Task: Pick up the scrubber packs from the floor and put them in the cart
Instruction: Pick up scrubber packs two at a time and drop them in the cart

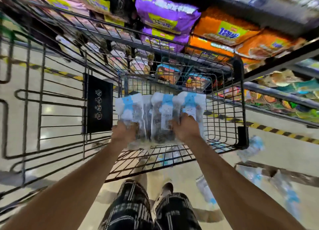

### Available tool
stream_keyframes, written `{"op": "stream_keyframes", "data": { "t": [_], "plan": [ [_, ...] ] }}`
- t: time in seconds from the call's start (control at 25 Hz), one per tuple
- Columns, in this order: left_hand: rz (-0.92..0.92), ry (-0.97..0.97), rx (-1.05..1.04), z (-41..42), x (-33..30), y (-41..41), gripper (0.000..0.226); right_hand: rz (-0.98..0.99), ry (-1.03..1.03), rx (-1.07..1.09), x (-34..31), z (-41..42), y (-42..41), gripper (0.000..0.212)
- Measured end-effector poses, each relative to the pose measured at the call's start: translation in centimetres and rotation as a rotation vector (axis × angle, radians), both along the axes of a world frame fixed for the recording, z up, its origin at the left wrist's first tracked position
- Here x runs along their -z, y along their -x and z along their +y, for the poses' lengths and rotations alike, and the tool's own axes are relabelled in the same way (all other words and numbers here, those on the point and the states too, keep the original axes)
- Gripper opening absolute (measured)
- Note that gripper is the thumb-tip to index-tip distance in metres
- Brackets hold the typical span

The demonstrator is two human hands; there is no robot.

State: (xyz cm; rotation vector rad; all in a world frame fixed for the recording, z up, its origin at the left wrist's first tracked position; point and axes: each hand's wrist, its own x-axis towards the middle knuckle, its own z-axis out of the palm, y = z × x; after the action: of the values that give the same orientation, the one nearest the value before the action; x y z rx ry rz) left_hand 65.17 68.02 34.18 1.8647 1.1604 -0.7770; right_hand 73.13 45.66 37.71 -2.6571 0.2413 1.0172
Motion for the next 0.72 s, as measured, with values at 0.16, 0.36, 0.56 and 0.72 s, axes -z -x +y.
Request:
{"op": "stream_keyframes", "data": {
  "t": [0.16, 0.36, 0.56, 0.72],
  "plan": [
    [-0.080, -0.089, 0.164, -0.8, -9.1, -1.3, 0.061, -0.177, 0.057, -0.187, -7.6, -0.5, 0.4, 0.049],
    [-0.245, -0.347, 0.442, -1.3, -17.6, -2.7, 0.053, -0.400, 0.064, -0.310, -13.9, -1.1, 1.6, 0.059],
    [-0.475, -0.550, 0.644, -2.8, -23.1, -2.8, 0.051, -0.546, 0.091, -0.300, -18.7, -2.4, 3.2, 0.074],
    [-0.629, -0.641, 0.801, -5.9, -25.9, -3.8, 0.062, -0.645, 0.086, -0.192, -21.1, -4.6, 4.7, 0.070]
  ]
}}
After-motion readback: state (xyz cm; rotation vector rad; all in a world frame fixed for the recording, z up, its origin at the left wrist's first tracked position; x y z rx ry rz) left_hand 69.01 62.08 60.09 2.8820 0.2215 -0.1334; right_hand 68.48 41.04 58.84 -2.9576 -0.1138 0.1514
